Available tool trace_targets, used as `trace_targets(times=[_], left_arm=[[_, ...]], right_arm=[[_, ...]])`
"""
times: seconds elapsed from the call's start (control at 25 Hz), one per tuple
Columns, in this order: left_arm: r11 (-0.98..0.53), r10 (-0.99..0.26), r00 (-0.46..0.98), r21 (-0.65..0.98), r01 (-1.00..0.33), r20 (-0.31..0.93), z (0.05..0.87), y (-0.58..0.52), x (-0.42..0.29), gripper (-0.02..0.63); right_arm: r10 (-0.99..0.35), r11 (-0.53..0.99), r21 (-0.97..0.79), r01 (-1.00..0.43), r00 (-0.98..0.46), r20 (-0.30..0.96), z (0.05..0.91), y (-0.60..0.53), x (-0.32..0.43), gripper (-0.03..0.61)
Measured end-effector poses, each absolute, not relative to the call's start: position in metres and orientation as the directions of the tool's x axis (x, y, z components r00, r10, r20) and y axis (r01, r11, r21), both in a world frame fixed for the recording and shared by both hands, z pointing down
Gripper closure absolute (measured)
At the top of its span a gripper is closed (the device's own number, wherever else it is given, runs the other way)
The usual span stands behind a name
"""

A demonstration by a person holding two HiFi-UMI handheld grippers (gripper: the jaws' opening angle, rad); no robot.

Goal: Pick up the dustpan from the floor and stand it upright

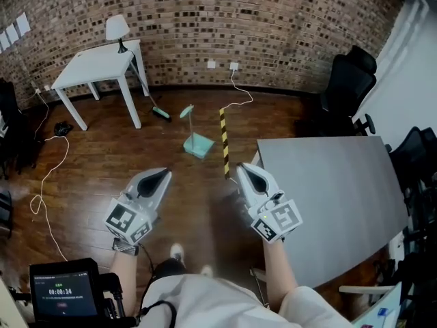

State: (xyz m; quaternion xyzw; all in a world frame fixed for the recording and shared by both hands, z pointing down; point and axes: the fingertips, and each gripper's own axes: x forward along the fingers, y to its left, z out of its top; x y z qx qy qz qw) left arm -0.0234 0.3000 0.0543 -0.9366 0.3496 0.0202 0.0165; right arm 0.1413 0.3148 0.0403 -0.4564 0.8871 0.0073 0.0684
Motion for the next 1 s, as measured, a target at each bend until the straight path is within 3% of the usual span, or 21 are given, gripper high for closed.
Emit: trace_targets(times=[1.0], left_arm=[[-0.769,-0.637,0.769,-0.034,-0.639,-0.052,0.051,0.349,-0.052,0.614]], right_arm=[[-0.819,0.569,-0.047,-0.821,-0.559,-0.129,0.03,0.361,0.1,0.566]])
